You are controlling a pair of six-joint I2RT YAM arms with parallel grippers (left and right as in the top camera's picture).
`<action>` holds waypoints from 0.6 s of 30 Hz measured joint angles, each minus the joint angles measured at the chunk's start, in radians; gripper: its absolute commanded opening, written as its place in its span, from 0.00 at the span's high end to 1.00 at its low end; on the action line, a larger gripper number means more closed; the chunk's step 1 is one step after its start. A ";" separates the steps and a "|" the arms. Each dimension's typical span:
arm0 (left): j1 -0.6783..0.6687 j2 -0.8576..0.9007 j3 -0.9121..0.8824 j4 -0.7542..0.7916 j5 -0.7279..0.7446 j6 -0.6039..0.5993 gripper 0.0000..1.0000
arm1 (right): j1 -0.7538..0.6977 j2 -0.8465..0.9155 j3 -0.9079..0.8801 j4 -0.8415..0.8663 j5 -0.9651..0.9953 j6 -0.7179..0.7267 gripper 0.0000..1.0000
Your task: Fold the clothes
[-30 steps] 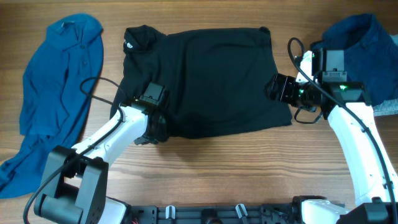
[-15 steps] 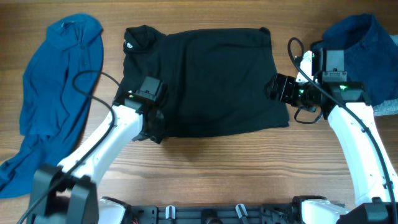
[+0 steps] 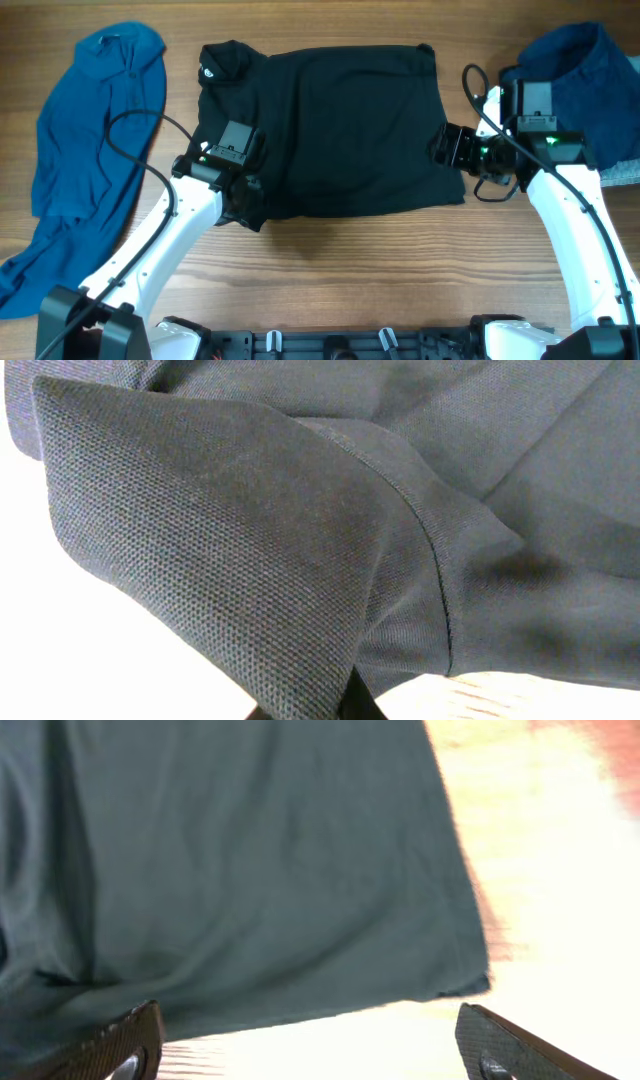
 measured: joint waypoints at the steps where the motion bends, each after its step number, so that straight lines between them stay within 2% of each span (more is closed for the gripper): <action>1: 0.000 -0.002 0.000 0.001 0.000 0.000 0.96 | 0.000 0.000 -0.005 -0.004 0.018 0.010 0.06; 3: 0.000 -0.005 0.000 0.005 0.000 0.000 0.96 | 0.000 0.006 -0.023 -0.005 0.043 0.022 0.07; 6: 0.000 -0.007 0.000 0.015 0.000 0.000 0.96 | 0.000 0.035 -0.064 0.009 0.064 0.030 0.16; 8: 0.000 -0.007 0.000 0.022 0.000 0.000 0.96 | 0.000 0.067 -0.102 0.032 0.083 0.044 0.19; 18: 0.000 -0.007 0.000 0.031 0.000 0.000 0.96 | 0.000 0.184 -0.174 0.072 0.157 0.093 0.21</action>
